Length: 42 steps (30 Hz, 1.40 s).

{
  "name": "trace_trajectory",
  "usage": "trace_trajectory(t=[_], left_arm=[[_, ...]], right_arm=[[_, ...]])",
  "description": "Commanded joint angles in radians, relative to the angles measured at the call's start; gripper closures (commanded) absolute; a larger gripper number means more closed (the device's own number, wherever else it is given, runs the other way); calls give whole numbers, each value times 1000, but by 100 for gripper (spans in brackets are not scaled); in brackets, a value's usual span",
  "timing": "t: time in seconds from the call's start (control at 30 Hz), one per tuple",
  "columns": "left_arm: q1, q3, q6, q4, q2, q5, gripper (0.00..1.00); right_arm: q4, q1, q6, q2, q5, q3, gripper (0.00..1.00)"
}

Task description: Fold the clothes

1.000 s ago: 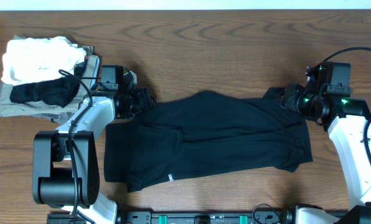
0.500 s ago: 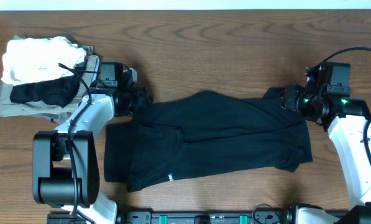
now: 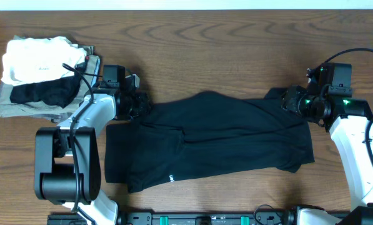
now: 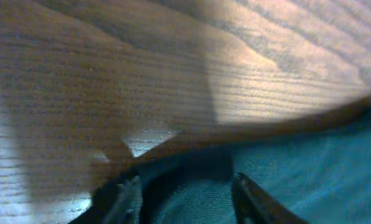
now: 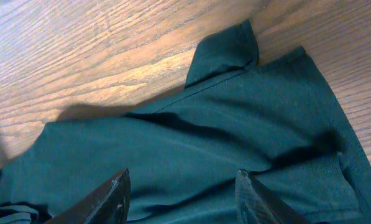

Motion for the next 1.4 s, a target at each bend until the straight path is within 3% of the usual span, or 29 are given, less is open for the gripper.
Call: trace_trajectory(t=[0.0, 0.1, 0.2, 0.4, 0.63, 0.9, 0.97, 1.07, 1.2, 1.37], left_arm=[[-3, 18, 21, -16, 33, -14, 57], [-3, 18, 24, -21, 46, -11, 71], [-3, 18, 24, -24, 45, -11, 94], [-3, 18, 23, -41, -24, 2, 94], [-3, 18, 23, -172, -220, 7, 94], [-5, 18, 16, -365, -331, 9, 94], [-8, 17, 16, -416, -322, 10, 93], [-21, 16, 16, -501, -305, 10, 69], [-34, 15, 18, -581, -274, 7, 51], [-32, 15, 25, -524, -250, 7, 49]], right_arm=[[0, 10, -16, 2, -5, 8, 48], [0, 10, -16, 2, -5, 8, 48], [0, 10, -16, 2, -5, 8, 48], [0, 10, -16, 2, -5, 8, 49], [6, 10, -16, 2, -4, 8, 67], [20, 10, -12, 2, -2, 8, 68], [19, 10, -12, 2, -2, 8, 67], [17, 10, -12, 2, -3, 8, 67], [19, 10, -12, 2, -5, 8, 67], [18, 10, -12, 2, -5, 8, 67]])
